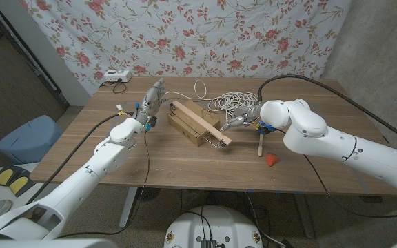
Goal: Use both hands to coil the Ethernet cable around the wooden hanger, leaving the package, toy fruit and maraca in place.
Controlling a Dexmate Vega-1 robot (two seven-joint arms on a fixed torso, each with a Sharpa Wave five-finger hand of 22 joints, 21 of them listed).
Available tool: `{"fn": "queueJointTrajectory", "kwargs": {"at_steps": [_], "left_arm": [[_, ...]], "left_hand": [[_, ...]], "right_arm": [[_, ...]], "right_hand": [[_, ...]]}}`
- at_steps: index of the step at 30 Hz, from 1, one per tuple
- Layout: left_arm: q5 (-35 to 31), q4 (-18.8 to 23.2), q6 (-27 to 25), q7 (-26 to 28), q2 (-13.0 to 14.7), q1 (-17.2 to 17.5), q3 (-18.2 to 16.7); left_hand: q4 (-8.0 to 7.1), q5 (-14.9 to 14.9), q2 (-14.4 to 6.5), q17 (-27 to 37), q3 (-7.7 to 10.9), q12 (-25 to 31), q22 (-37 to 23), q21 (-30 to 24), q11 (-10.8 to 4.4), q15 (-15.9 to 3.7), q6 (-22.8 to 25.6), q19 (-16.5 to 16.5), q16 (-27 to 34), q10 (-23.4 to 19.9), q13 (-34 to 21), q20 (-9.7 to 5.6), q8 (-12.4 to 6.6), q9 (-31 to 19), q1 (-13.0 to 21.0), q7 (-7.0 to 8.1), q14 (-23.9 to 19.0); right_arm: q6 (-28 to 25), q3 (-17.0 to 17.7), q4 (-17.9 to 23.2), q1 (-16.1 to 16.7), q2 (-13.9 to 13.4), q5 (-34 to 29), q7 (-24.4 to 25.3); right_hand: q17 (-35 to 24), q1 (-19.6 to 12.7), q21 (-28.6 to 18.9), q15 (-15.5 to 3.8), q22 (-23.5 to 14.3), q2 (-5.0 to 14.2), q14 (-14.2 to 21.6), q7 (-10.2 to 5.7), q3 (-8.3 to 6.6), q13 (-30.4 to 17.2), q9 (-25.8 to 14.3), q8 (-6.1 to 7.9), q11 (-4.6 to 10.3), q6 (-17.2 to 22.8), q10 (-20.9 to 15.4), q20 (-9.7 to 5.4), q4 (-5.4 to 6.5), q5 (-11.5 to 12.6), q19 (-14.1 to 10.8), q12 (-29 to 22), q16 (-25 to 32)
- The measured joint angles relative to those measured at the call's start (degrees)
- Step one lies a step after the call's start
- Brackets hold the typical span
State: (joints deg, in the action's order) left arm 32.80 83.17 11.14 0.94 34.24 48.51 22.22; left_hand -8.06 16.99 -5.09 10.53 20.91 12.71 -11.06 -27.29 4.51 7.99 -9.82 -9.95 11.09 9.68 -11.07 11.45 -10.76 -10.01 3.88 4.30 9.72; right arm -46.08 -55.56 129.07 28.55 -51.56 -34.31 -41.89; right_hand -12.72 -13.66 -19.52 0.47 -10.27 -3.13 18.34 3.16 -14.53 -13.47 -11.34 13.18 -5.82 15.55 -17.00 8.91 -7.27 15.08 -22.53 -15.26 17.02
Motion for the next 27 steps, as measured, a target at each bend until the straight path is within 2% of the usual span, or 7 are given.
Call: {"fn": "queueJointTrajectory", "kwargs": {"at_steps": [15, 18, 19, 22, 25, 27], "left_arm": [[0.6, -0.7, 1.3, -0.7, 0.2, 0.5, -0.7], [0.6, -0.8, 1.4, -0.7, 0.3, 0.8, -0.8], [0.8, -0.8, 1.6, -0.8, 0.3, 0.8, -0.9], [0.9, -0.8, 1.8, -0.8, 0.4, 1.1, -1.1], [1.0, -0.7, 2.0, -0.8, 0.4, 1.4, -1.2], [1.1, -0.5, 2.1, -0.7, 0.5, 1.7, -1.3]], "left_hand": [[0.00, 0.5, 0.0, 0.0, -0.48, 0.0, 0.0, 0.0, 0.00, 0.00, 0.0, 0.0, 0.0, 0.0, 0.0, 0.00, 0.00, 0.0, 0.0, 0.00, 0.0], [0.00, 0.5, 0.0, 0.0, -0.48, 0.0, 0.0, 0.0, 0.00, 0.00, 0.0, 0.0, 0.0, 0.0, 0.0, 0.00, 0.00, 0.0, 0.0, 0.00, 0.0], [0.00, 0.5, 0.0, 0.0, -0.48, 0.0, 0.0, 0.0, 0.00, 0.00, 0.0, 0.0, 0.0, 0.0, 0.0, 0.00, 0.00, 0.0, 0.0, 0.00, 0.0], [0.00, 0.5, 0.0, 0.0, -0.48, 0.0, 0.0, 0.0, 0.00, 0.00, 0.0, 0.0, 0.0, 0.0, 0.0, 0.00, 0.00, 0.0, 0.0, 0.00, 0.0], [0.00, 0.5, 0.0, 0.0, -0.48, 0.0, 0.0, 0.0, 0.00, 0.00, 0.0, 0.0, 0.0, 0.0, 0.0, 0.00, 0.00, 0.0, 0.0, 0.00, 0.0], [0.00, 0.5, 0.0, 0.0, -0.48, 0.0, 0.0, 0.0, 0.00, 0.00, 0.0, 0.0, 0.0, 0.0, 0.0, 0.00, 0.00, 0.0, 0.0, 0.00, 0.0]], "right_arm": [[-0.7, -4.4, -3.5, -2.5, 5.7, -7.6, -6.0], [-0.6, -4.5, -3.6, -2.6, 5.9, -9.3, -7.5], [-0.5, -5.4, -4.8, -3.2, 7.2, -9.6, -7.7], [0.1, -6.1, -5.9, -3.7, 8.4, -10.9, -8.9], [0.8, -6.6, -6.9, -4.0, 9.2, -11.9, -9.8], [1.4, -6.9, -7.6, -4.3, 9.8, -12.7, -10.5]], "right_hand": [[-0.5, 0.4, 0.0, -0.27, -0.3, 0.06, 0.7, 0.00, 0.39, 0.0, 0.0, 0.00, 0.00, 0.0, 0.0, 0.01, 0.39, 0.0, -0.6, 0.2, 0.4], [-0.5, 0.4, 0.0, -0.28, -0.3, 0.07, 0.7, 0.01, 0.39, 0.0, 0.0, 0.00, 0.00, 0.0, 0.0, 0.23, 0.39, 0.0, -0.8, 0.2, 0.4], [-0.5, 0.4, 0.0, -0.27, -0.3, 0.08, 0.7, 0.00, 0.39, 0.0, 0.0, 0.00, 0.00, 0.0, 0.0, 0.30, 0.39, 0.0, -0.9, 0.2, 0.4], [-0.5, 0.2, 0.0, -0.59, -0.3, 0.24, 1.0, 0.01, 0.39, -0.3, 0.0, 0.00, 0.22, 0.0, -0.2, 0.10, 0.39, 0.4, -1.1, 0.2, 0.4], [-0.5, -1.2, 0.0, -0.80, -0.3, 0.39, 1.2, 0.01, 0.12, -0.3, 0.0, 0.00, 0.31, 0.0, -0.3, 0.10, -0.37, 0.5, -1.1, 0.2, 0.9], [-0.5, -3.4, 0.0, -0.96, -0.3, 0.47, 1.2, -0.19, -0.38, -0.3, 0.0, 0.00, 0.74, -0.2, 0.0, -0.15, -1.23, 1.1, -1.4, 0.4, 0.9]]}}
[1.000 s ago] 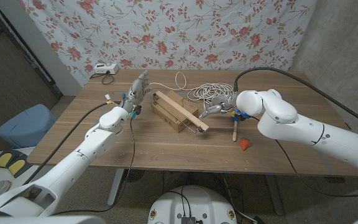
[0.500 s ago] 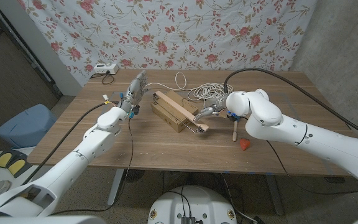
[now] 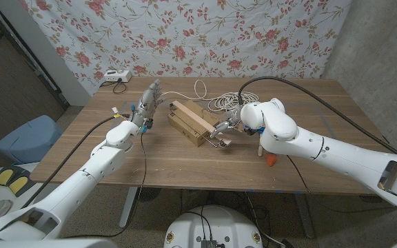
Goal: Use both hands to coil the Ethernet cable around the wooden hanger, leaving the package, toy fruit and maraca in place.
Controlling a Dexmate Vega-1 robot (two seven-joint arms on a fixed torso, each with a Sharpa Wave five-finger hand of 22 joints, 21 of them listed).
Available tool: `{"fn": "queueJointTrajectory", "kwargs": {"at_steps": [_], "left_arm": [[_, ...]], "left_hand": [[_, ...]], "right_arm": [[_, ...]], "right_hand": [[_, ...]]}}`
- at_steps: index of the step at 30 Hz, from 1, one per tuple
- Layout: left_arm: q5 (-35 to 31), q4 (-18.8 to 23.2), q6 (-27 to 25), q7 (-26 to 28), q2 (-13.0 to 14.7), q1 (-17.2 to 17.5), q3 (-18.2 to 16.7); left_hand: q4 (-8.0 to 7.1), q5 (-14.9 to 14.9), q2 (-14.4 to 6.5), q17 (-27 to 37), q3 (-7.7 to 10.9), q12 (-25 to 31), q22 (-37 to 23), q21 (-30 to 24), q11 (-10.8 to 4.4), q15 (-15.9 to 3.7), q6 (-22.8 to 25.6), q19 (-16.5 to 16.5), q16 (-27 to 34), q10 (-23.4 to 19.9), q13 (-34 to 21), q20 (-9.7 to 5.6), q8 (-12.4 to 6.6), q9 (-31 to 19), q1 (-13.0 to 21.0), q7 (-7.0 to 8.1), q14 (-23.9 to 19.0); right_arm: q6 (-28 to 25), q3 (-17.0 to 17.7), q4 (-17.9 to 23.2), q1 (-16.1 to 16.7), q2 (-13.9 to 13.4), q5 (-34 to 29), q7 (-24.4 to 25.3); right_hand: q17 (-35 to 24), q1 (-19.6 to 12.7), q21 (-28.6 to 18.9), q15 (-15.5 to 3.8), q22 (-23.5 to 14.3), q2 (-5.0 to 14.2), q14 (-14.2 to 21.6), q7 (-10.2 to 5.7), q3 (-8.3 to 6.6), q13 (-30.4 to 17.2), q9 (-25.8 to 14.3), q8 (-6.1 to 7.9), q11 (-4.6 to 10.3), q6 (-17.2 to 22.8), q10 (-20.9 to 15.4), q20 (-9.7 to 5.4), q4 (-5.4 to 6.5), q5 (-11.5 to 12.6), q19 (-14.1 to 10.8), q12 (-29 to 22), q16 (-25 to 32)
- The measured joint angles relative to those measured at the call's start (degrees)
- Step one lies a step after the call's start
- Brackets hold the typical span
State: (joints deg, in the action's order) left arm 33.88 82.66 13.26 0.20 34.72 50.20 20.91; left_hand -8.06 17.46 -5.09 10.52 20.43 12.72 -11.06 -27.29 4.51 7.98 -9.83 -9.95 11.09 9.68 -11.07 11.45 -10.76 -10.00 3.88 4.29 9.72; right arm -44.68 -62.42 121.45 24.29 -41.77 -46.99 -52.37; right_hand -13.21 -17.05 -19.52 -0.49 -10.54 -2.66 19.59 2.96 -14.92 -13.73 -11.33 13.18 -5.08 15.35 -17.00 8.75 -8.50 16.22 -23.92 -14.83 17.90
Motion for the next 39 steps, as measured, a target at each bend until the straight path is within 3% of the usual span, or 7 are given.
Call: {"fn": "queueJointTrajectory", "kwargs": {"at_steps": [6, 17, 22, 31, 35, 37, 39], "left_arm": [[0.1, 0.8, 0.1, 0.6, 0.3, 0.8, -0.4], [0.2, 1.6, 0.1, 1.0, 0.4, 1.3, -0.5], [0.2, 1.9, 0.0, 1.0, 0.4, 1.3, -0.5], [0.0, 2.9, -1.1, 1.5, 0.7, 1.3, -0.3], [-0.2, 3.5, -1.7, 1.8, 0.9, 1.3, -0.2], [-0.4, 3.8, -1.9, 2.0, 1.0, 1.3, -0.2], [-0.6, 4.3, -2.2, 2.2, 1.2, 1.3, -0.2]], "left_hand": [[-0.17, 0.0, 0.0, 0.0, -0.17, 0.0, 0.0, 0.4, 0.00, 0.00, 0.0, 0.0, 0.0, 0.0, 0.0, 0.00, 0.00, 0.0, 0.0, 0.00, 0.0], [-0.16, 0.0, 0.0, 0.0, -0.63, 0.0, 0.0, 0.4, 0.00, 0.00, 0.0, 0.0, 0.0, 0.0, 0.0, 0.00, 0.00, 0.0, 0.0, 0.00, 0.0], [-0.16, 0.0, 0.0, 0.0, -0.63, 0.0, 0.0, 0.4, 0.00, 0.00, 0.0, 0.0, 0.0, 0.0, 0.0, 0.00, 0.00, 0.0, 0.0, 0.00, 0.0], [-0.40, 0.4, 0.0, 0.0, -0.87, -0.2, 0.0, 0.9, 0.00, 0.00, 0.0, 0.0, 0.0, 0.0, 0.0, 0.00, 0.00, 0.0, 0.0, 0.00, 0.0], [-0.40, 0.4, 0.0, 0.0, -0.87, -0.2, 0.0, 0.9, 0.00, 0.00, 0.0, 0.0, 0.0, 0.0, 0.0, 0.00, 0.00, 0.0, 0.0, -0.01, 0.0], [-0.40, 0.4, 0.0, 0.0, -0.87, -0.2, 0.0, 0.9, 0.00, 0.00, 0.0, 0.0, 0.0, 0.0, 0.0, 0.00, 0.00, 0.0, 0.0, 0.00, 0.0], [-0.40, 0.4, 0.0, 0.0, -0.87, -0.2, 0.0, 0.9, 0.00, 0.00, 0.0, 0.0, 0.0, 0.0, 0.0, 0.00, 0.00, 0.0, 0.0, -0.01, 0.0]], "right_arm": [[1.6, -0.9, -2.3, -0.5, 1.8, -3.0, -1.7], [3.0, -1.2, -4.8, 0.9, 3.6, -10.1, -1.6], [3.7, -0.7, -5.3, 2.3, 4.0, -13.5, 0.9], [6.3, 5.5, -6.1, 10.8, 3.9, -14.5, 12.3], [8.0, 8.9, -6.3, 14.0, 3.4, -11.5, 19.0], [8.7, 10.2, -6.4, 15.3, 3.1, -10.2, 22.0], [9.5, 11.5, -6.5, 16.6, 2.8, -8.9, 25.6]], "right_hand": [[-0.3, -14.0, 0.6, -1.71, 0.0, -0.12, -0.3, -3.03, -2.18, -0.7, -0.3, 0.00, 3.18, -0.5, 0.0, -3.55, -2.00, 2.5, -1.3, 0.4, 0.0], [-5.9, -48.1, -3.9, -2.12, -1.1, 12.09, 8.0, -6.30, -9.66, -2.6, -0.6, 0.65, 6.05, 6.2, -8.3, -9.34, -1.94, -0.1, -10.4, -2.5, 7.2], [-14.2, -54.9, -13.2, -2.59, -4.5, 9.07, 20.4, -7.20, -11.68, -5.5, -1.0, 1.57, 7.82, 15.1, -18.2, -11.47, -0.78, -4.9, -14.8, -9.3, 14.9], [-25.0, -55.8, -34.6, -0.95, -12.1, 8.19, 27.7, -6.17, -4.69, -13.2, -2.4, 0.81, 8.48, 27.9, -34.2, -12.16, 7.35, -5.5, -17.8, -22.0, 31.2], [-45.9, -54.3, -39.5, -1.92, -12.4, 6.72, 31.5, -4.64, -1.01, -13.2, -5.5, 0.24, 9.08, 31.5, -34.8, -12.87, 11.31, -3.0, -16.2, -22.1, 36.1], [-54.2, -52.3, -42.7, -6.92, -12.3, 4.95, 39.7, -4.91, -5.31, -13.2, -9.1, 1.66, 9.19, 32.4, -34.9, -12.63, 15.92, -1.8, -14.1, -22.1, 40.0], [-56.9, -49.9, -46.0, -8.78, -12.6, 4.36, 39.5, -5.78, -6.81, -13.2, -13.2, 3.85, 9.22, 32.3, -34.9, -12.29, 17.03, -0.4, -11.7, -22.1, 43.0]]}}
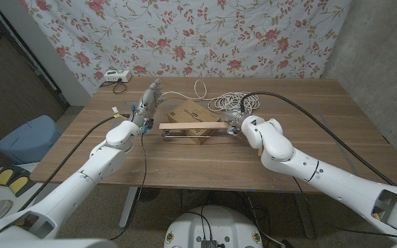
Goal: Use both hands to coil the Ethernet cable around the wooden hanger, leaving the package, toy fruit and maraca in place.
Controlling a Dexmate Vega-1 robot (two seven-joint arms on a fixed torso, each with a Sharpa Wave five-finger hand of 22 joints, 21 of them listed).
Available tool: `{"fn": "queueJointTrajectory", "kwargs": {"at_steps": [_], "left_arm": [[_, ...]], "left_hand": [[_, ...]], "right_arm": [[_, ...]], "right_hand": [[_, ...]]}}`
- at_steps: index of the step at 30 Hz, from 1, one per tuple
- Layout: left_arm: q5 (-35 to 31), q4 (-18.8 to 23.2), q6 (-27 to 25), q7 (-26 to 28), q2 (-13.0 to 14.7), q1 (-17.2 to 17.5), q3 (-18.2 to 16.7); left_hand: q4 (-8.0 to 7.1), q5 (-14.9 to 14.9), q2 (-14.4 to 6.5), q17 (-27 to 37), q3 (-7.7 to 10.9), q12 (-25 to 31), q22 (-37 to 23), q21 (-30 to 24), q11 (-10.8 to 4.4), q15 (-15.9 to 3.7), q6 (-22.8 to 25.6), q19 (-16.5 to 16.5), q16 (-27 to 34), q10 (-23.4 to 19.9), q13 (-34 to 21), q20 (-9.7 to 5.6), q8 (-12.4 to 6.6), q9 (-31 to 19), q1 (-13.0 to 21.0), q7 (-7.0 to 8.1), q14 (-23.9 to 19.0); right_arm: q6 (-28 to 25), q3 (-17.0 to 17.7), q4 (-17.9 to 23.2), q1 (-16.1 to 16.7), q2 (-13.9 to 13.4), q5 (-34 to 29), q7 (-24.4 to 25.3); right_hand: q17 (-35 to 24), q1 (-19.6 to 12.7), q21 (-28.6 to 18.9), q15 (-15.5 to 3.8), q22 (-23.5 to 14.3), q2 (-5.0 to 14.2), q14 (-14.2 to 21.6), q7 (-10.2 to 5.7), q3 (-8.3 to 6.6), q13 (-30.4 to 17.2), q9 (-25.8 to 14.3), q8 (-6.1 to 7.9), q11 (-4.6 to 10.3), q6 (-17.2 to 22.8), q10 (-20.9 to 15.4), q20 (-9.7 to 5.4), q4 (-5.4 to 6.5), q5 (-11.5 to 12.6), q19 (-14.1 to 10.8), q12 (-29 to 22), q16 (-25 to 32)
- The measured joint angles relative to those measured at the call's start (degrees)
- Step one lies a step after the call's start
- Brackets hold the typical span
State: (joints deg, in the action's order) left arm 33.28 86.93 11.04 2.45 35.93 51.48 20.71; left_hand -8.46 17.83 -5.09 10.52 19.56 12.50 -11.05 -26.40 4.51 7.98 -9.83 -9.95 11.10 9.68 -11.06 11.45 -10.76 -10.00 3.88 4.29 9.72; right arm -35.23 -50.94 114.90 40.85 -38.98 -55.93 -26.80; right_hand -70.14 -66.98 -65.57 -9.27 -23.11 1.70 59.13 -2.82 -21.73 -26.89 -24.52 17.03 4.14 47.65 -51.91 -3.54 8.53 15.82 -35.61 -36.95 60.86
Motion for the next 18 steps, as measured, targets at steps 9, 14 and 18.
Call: {"fn": "queueJointTrajectory", "kwargs": {"at_steps": [9, 14, 18], "left_arm": [[-3.0, 5.6, -3.5, 4.0, 2.7, 0.9, -0.4], [-6.6, 10.6, -10.1, 10.5, 4.9, 1.7, -1.1], [-9.1, 15.5, -17.4, 15.6, 7.0, 2.5, -2.0]], "left_hand": [[3.14, -0.1, 1.1, 0.0, -0.19, 1.8, -0.3, 0.8, -1.39, -0.97, 0.0, 0.0, 2.4, -0.1, 0.0, 0.00, -0.64, 0.1, 2.7, 0.85, -5.3], [5.65, -1.4, 1.1, 0.3, 0.74, 2.2, -0.6, 0.4, -3.67, -1.48, 0.1, 0.0, 2.5, -2.5, -0.3, 0.00, -0.71, 0.0, 5.7, 0.74, -9.1], [6.62, -1.9, 1.3, 0.6, 1.09, 2.2, -0.6, -0.3, -3.27, -1.45, 0.6, 0.5, 2.5, -3.3, -0.3, -0.76, -0.71, 0.0, 6.7, 0.26, -9.7]], "right_arm": [[2.9, 4.8, -0.7, 4.1, -1.1, 6.0, 12.3], [5.0, 8.0, -1.5, 6.2, -1.7, 10.5, 18.3], [6.6, 10.0, -2.3, 7.3, -2.3, 14.1, 22.5]], "right_hand": [[-1.1, 10.3, -6.8, 0.45, -0.7, 5.71, -2.1, -1.54, -2.42, -43.4, -8.7, 4.48, 4.89, -2.8, -2.5, 0.60, 1.04, 1.2, 4.3, -26.9, 7.3], [-1.1, 11.5, -9.7, 0.05, -1.0, 5.67, -1.2, -0.96, -2.97, -44.1, -11.3, 6.18, 4.53, -3.8, -4.7, 0.60, 1.25, 1.2, 4.3, -30.3, 10.4], [-1.1, 11.9, -11.2, -0.05, -1.0, 5.41, -0.7, -0.83, -3.36, -44.0, -12.7, 7.16, 4.47, -4.1, -4.9, 0.60, 1.33, 1.2, 3.9, -31.8, 12.0]]}}
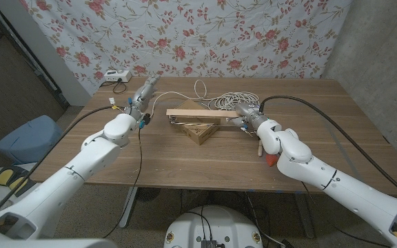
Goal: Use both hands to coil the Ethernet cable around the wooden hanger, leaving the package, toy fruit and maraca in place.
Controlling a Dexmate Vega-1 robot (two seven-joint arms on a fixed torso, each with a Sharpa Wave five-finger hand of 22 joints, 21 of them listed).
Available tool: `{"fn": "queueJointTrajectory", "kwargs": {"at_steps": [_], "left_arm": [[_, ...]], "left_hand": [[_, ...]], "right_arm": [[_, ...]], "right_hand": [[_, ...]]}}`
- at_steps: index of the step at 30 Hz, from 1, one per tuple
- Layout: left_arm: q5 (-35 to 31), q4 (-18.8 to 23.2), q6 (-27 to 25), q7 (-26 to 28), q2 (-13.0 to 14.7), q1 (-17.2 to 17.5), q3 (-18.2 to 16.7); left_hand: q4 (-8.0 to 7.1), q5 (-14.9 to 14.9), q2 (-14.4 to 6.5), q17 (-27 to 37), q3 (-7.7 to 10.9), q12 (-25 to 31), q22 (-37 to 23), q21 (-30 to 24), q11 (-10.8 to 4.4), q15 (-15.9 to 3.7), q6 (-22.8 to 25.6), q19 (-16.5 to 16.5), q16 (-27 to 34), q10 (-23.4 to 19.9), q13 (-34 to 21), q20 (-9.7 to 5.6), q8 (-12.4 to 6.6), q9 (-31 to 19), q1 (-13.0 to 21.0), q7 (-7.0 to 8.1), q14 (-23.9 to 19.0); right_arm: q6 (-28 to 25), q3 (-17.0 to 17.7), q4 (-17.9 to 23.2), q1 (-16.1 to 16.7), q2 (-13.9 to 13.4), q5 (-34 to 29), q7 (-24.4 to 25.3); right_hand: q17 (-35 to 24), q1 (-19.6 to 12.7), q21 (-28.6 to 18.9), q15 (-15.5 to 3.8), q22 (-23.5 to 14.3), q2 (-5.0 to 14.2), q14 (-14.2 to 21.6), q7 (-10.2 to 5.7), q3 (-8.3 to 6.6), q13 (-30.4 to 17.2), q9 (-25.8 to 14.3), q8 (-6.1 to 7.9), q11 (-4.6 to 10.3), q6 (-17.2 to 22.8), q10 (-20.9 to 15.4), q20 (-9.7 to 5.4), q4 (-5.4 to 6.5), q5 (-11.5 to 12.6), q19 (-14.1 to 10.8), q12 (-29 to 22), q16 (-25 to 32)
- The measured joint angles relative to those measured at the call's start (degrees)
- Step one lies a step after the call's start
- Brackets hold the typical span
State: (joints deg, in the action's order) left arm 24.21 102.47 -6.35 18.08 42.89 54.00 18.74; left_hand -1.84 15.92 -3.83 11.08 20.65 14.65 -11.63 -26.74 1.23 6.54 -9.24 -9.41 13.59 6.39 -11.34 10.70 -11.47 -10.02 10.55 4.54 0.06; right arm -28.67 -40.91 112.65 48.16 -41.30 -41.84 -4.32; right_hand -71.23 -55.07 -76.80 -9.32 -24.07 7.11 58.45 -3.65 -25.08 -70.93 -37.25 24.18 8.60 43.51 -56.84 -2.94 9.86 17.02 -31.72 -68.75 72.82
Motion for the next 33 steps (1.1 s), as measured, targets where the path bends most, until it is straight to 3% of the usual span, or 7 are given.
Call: {"fn": "queueJointTrajectory", "kwargs": {"at_steps": [8, 13, 16, 17, 18, 26, 33], "left_arm": [[-2.9, 8.4, -13.0, 6.5, 3.5, 0.5, -1.2], [-4.3, 14.1, -22.7, 8.8, 6.3, -1.5, -0.7], [-4.3, 16.3, -22.7, 8.8, 8.1, -3.7, 0.7], [-4.7, 16.9, -31.3, 8.0, 8.8, -4.9, 1.4], [-4.7, 17.2, -31.3, 8.0, 9.1, -5.4, 1.9], [-6.2, 18.9, -46.3, 2.2, 13.1, -15.8, 11.1], [-9.7, 18.5, -62.6, -6.8, 15.0, -27.1, 22.9]], "left_hand": [[2.03, -1.0, 1.1, 0.3, 0.12, 0.4, -0.2, 0.6, 0.25, -0.50, 0.7, -0.3, 0.2, -0.9, -0.1, -0.68, 0.00, 0.0, 1.8, -0.69, -1.7], [4.04, -1.8, 1.8, 0.8, 0.54, 0.4, -0.5, 0.2, 0.73, -0.71, -0.1, -0.3, 0.2, -0.7, -0.5, -0.68, 0.00, -0.2, 3.9, -2.84, -1.5], [5.58, -2.3, 1.8, 1.0, 0.85, 0.5, -0.9, -0.3, 1.50, -0.71, 0.8, -0.2, 0.2, -1.8, -0.8, -0.83, 0.00, -0.3, 6.0, -4.32, -1.5], [6.31, -2.5, 1.8, 1.1, 1.06, 0.9, -1.0, -0.7, 1.40, -0.78, 1.4, 0.2, 0.2, -2.8, -0.9, -1.21, -0.10, -0.3, 6.9, -4.91, -1.7], [7.19, -2.5, 1.9, 1.3, 1.31, 1.4, -1.2, -1.1, 1.17, -0.88, 2.2, 1.0, 0.6, -3.9, -1.0, -1.15, -0.48, -0.3, 8.0, -5.70, -2.6], [11.11, -3.0, 1.7, 2.1, 3.35, 3.8, -1.8, -4.8, 1.57, -1.29, 7.5, 8.8, 2.6, -9.0, -2.1, -1.02, -1.28, -0.5, 15.5, -8.41, -6.4], [11.57, -3.3, 2.3, 2.7, 3.82, 5.9, -1.7, -5.9, 1.36, -2.13, 12.9, 11.6, 3.7, -12.6, -2.9, -1.27, -2.14, -0.7, 20.5, -9.56, -8.9]], "right_arm": [[1.7, 1.8, -1.6, 1.0, -0.4, 3.2, 7.4], [2.8, 2.7, -2.6, 1.5, -0.4, 4.5, 11.7], [3.7, 3.3, -3.4, 1.7, -0.4, 5.4, 14.4], [4.0, 3.4, -3.5, 1.8, -0.4, 5.6, 15.1], [4.2, 3.4, -3.5, 1.8, -0.4, 5.8, 15.6], [6.6, 4.4, -4.8, 2.0, -0.5, 7.8, 20.4], [8.5, 5.3, -5.9, 2.2, -0.9, 9.0, 23.2]], "right_hand": [[0.0, 0.2, -1.5, 0.00, 0.0, -0.21, 0.0, 0.51, -0.69, 0.0, -1.7, 1.21, 0.00, -0.3, 0.0, 0.00, -0.25, 0.0, 0.0, -1.8, 1.6], [0.0, 0.4, -1.9, 0.00, 0.0, -0.44, 0.0, 0.51, -1.01, 0.0, -2.2, 1.33, 0.00, -0.3, 0.0, 0.00, -0.55, 0.0, 0.0, -2.2, 2.2], [0.0, 0.5, -2.6, 0.00, 0.0, -0.44, 0.0, 0.51, -1.10, 0.0, -2.6, 1.86, -0.02, -0.3, 0.0, 0.00, -0.64, 0.0, 0.0, -2.7, 2.6], [0.0, 0.5, -2.6, 0.00, 0.0, -0.44, 0.0, 0.51, -1.18, 0.0, -2.8, 2.00, -0.11, -0.3, 0.2, 0.00, -0.72, 0.0, 0.0, -2.7, 2.8], [0.0, 0.5, -2.7, 0.00, 0.0, -0.44, 0.0, 0.52, -1.25, 0.0, -2.9, 2.11, -0.01, -0.3, 0.4, 0.00, -0.79, 0.0, 0.0, -2.7, 2.9], [0.0, 2.0, -3.3, 0.00, 0.4, 0.21, 0.0, 0.62, -1.67, 0.0, -3.8, 2.55, -0.19, -0.4, 0.6, -0.04, -0.85, -0.1, 0.0, -3.8, 3.7], [0.0, 2.3, -3.5, 0.10, 1.0, 0.24, -0.3, 0.62, -1.97, 0.0, -4.5, 3.20, -0.02, -0.4, 1.1, -0.18, -0.85, -0.2, 0.2, -4.7, 4.8]]}}
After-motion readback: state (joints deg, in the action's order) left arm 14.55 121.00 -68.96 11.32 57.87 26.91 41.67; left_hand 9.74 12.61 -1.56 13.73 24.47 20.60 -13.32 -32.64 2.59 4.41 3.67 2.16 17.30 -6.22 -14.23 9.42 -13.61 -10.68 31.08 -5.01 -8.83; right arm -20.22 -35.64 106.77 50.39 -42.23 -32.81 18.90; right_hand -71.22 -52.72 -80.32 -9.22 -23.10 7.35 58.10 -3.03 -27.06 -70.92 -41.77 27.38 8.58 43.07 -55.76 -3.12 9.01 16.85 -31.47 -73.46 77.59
